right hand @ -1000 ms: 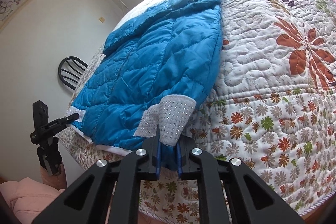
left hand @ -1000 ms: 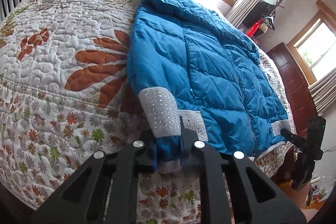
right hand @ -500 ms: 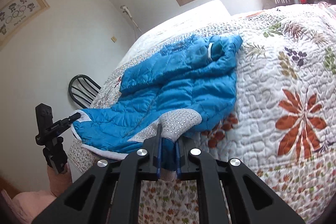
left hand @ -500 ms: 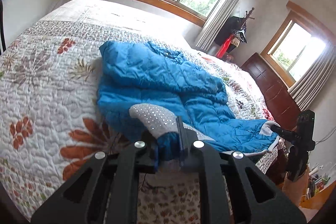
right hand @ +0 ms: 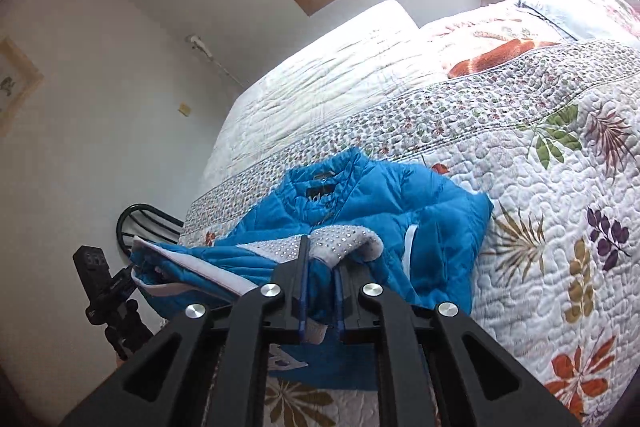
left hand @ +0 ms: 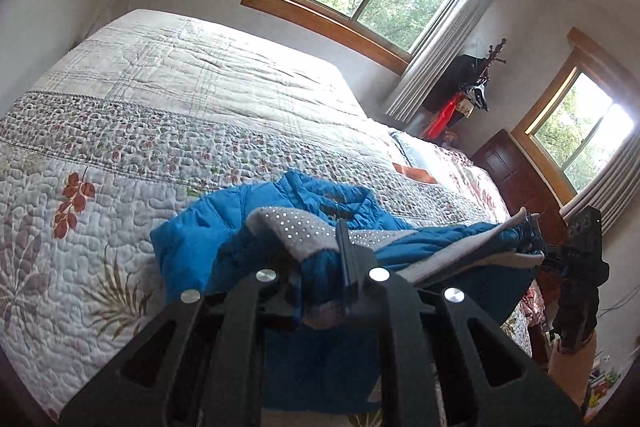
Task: Fold large clothes
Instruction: 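Lift the hem with both tools and fold it over toward the collar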
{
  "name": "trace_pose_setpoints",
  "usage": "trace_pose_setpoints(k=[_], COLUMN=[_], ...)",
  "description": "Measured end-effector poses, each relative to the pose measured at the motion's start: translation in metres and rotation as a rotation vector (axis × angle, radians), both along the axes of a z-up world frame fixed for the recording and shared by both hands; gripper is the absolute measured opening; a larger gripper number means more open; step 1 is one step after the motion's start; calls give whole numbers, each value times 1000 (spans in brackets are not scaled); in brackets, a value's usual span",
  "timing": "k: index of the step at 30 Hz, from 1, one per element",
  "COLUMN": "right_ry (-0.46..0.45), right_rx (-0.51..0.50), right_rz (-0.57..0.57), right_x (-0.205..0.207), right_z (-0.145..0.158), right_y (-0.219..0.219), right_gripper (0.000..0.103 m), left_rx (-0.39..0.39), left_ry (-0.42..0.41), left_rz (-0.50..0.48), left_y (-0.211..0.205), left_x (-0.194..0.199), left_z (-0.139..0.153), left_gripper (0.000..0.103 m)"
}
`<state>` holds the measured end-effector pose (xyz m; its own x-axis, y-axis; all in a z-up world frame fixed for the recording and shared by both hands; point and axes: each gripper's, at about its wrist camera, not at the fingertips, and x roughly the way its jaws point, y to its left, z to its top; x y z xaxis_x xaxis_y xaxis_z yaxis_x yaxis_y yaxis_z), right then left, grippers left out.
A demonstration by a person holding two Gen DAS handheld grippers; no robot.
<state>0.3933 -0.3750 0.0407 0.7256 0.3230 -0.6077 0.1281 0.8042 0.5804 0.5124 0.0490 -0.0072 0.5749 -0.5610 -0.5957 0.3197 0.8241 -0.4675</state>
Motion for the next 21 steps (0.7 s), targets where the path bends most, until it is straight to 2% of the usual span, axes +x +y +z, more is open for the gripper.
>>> trace_pose_setpoints(k=[7,9,14,16,19,21], right_ry=[159,198,250,268,230,188], right_rx=[48,60,75,91,115,121], right_rz=[-84,-100,-113,-111,-78,-55], right_x=[91,111,135,136,127,114], right_z=[-55,-73,-105,-113,-107,-97], right_y=[-40,-45,-53,-55,-56,-56], right_gripper=[9,9,10,14,23,36], left_rx=[29,9,-13,-24,-97,-138], left_ry=[157,223,294,320,343,329], left_rz=[69,77,69,57,24,-6], left_y=[-7,-5,-3,-3,5,12], left_x=[98,120,146,149,147,139], left_z=[-64,-87,-121,-127,-122,-110], left_gripper=[12,12,17,20,28,37])
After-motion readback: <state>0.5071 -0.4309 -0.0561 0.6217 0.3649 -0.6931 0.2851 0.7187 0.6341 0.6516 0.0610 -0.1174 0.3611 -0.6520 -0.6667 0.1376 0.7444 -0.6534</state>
